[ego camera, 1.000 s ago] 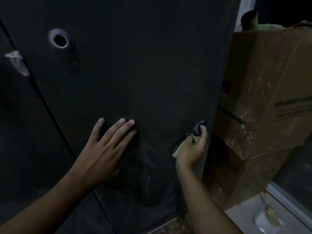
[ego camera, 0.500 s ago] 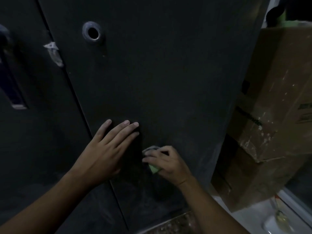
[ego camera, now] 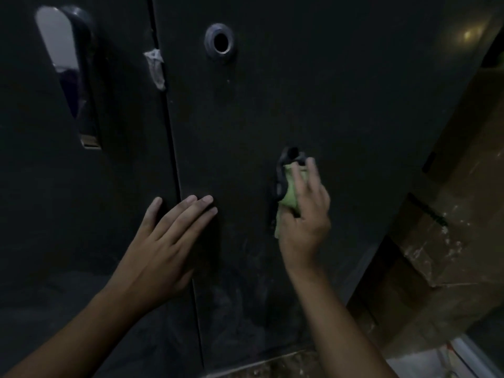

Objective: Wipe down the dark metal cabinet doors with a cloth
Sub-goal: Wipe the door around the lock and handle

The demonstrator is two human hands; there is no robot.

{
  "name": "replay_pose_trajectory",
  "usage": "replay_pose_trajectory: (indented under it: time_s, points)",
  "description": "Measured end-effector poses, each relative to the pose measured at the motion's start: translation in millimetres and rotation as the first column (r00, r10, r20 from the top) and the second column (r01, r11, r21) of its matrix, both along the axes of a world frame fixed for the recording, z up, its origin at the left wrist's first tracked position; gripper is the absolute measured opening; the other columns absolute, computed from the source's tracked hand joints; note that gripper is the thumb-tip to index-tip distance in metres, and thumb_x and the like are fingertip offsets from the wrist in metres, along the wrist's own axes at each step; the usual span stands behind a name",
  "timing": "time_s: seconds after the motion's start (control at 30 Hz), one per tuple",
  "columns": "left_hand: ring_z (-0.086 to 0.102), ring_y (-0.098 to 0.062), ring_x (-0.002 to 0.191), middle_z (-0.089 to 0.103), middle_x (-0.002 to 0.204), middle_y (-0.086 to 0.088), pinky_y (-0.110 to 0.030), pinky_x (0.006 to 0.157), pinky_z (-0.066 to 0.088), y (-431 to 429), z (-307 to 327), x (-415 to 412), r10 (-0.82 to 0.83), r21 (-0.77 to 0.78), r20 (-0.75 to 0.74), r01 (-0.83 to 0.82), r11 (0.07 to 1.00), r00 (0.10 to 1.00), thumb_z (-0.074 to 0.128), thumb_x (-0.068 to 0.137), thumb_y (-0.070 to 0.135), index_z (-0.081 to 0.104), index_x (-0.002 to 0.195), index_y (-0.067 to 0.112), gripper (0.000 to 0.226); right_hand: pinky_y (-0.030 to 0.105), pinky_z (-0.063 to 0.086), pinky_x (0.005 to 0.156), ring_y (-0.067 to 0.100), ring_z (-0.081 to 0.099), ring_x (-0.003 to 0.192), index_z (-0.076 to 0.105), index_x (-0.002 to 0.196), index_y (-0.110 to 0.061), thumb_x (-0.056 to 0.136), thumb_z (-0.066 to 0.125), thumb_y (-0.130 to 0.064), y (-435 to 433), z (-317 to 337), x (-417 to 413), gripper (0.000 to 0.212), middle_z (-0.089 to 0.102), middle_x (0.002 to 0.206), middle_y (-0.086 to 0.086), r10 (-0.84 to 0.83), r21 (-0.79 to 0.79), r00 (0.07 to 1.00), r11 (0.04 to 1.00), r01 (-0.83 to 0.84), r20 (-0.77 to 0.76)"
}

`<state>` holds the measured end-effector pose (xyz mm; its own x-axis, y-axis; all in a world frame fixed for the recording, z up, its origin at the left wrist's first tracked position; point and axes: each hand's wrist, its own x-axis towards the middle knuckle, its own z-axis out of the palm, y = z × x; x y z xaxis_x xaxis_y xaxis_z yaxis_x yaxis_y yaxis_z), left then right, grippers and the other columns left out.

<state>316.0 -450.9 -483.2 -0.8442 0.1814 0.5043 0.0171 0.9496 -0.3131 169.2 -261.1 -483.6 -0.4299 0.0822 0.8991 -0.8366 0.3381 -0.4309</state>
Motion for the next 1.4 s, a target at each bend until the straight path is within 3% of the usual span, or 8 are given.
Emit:
replay_pose_trajectory:
  time_s: [0.17,0.33,0.5,0.67,0.87,1.1,1.3,1.4]
  points:
    - [0.027,-0.024,0.147,0.029,0.16,-0.008,-0.06,0.117,0.018,-3.3,-15.7,7.6,0.004,0.098,-0.075,0.003,0.995,0.997,0.043,0.081,0.035,0.04,0.149,0.011,0.072,0.03,0.04,0.102,0.02,0.056,0.118,0.066,0.129,-0.018,0.089,0.054,0.001,-17.0,-33.0,8.3,0.046,0.054,0.144,0.002,0.213,0.429,0.95,0.898,-0.099,-0.226]
    - [0.023,-0.023,0.149,0.022,0.163,-0.005,-0.06,0.118,0.014,-9.2,-39.9,18.5,0.026,0.17,-0.057,-0.016,0.985,0.998,0.046,0.08,0.031,0.035,0.152,0.013,0.075,0.038,0.05,0.09,0.023,0.068,0.104,0.069,0.126,-0.026,0.093,0.061,-0.001,-2.8,-72.0,-5.1,0.042,0.055,0.143,-0.013,0.319,0.612,0.916,0.783,-0.109,-0.244]
    - [0.021,-0.02,0.15,0.019,0.165,-0.001,-0.056,0.12,0.01,-19.4,-57.8,27.7,0.016,0.271,-0.041,-0.004,0.963,0.999,0.044,0.075,0.025,0.029,0.155,0.017,0.082,0.025,0.039,0.099,0.024,0.056,0.107,0.064,0.129,-0.021,0.084,0.056,0.0,-0.6,-59.1,0.2,0.05,0.055,0.143,0.002,0.209,0.464,0.963,0.879,-0.109,-0.169]
    - [0.021,-0.017,0.15,0.021,0.164,0.001,-0.052,0.122,0.006,-22.2,-62.8,23.9,-0.033,0.39,-0.105,0.072,0.918,0.994,0.044,0.075,0.018,0.029,0.154,0.018,0.08,0.037,0.044,0.096,0.015,0.051,0.121,0.068,0.12,-0.006,0.078,0.055,0.005,-39.0,-51.7,22.6,0.045,0.057,0.136,0.013,0.052,0.184,0.985,0.983,-0.021,-0.164]
    - [0.021,-0.019,0.151,0.023,0.164,-0.002,-0.056,0.12,0.011,-17.2,-77.0,26.6,-0.051,0.452,-0.134,0.107,0.885,0.99,0.045,0.078,0.016,0.033,0.152,0.016,0.076,0.031,0.039,0.107,0.008,0.047,0.133,0.064,0.128,-0.014,0.094,0.05,0.003,-49.5,-85.4,22.9,0.041,0.057,0.141,0.004,0.185,0.458,0.916,0.889,-0.001,-0.357]
    - [0.025,-0.016,0.149,0.028,0.161,-0.001,-0.054,0.119,0.014,-24.7,-83.0,34.3,-0.037,0.479,-0.116,0.088,0.873,0.993,0.046,0.078,0.018,0.038,0.15,0.015,0.072,0.04,0.05,0.081,0.02,0.06,0.107,0.063,0.131,-0.031,0.101,0.056,-0.014,-31.3,-89.3,20.2,0.035,0.053,0.145,-0.014,0.297,0.701,0.865,0.708,0.086,-0.406]
    - [0.028,-0.013,0.147,0.031,0.159,-0.002,-0.043,0.123,0.014,-22.2,-81.0,36.8,-0.028,0.596,-0.19,0.138,0.791,0.981,0.056,0.074,0.002,0.041,0.148,0.012,0.076,0.027,0.04,0.099,0.028,0.051,0.107,0.068,0.124,-0.01,0.084,0.058,0.003,-52.7,-46.9,35.9,0.043,0.057,0.139,0.008,0.069,0.357,0.966,0.934,0.025,-0.248]
    - [0.027,-0.009,0.147,0.028,0.16,0.002,-0.038,0.122,0.019,-20.9,-81.7,39.8,0.016,0.676,-0.236,0.152,0.721,0.972,0.057,0.076,-0.007,0.039,0.148,0.014,0.078,0.03,0.039,0.102,0.018,0.05,0.123,0.069,0.122,-0.008,0.086,0.057,0.008,-67.5,-61.0,43.1,0.042,0.059,0.137,0.01,0.094,0.335,0.953,0.942,0.008,-0.288]
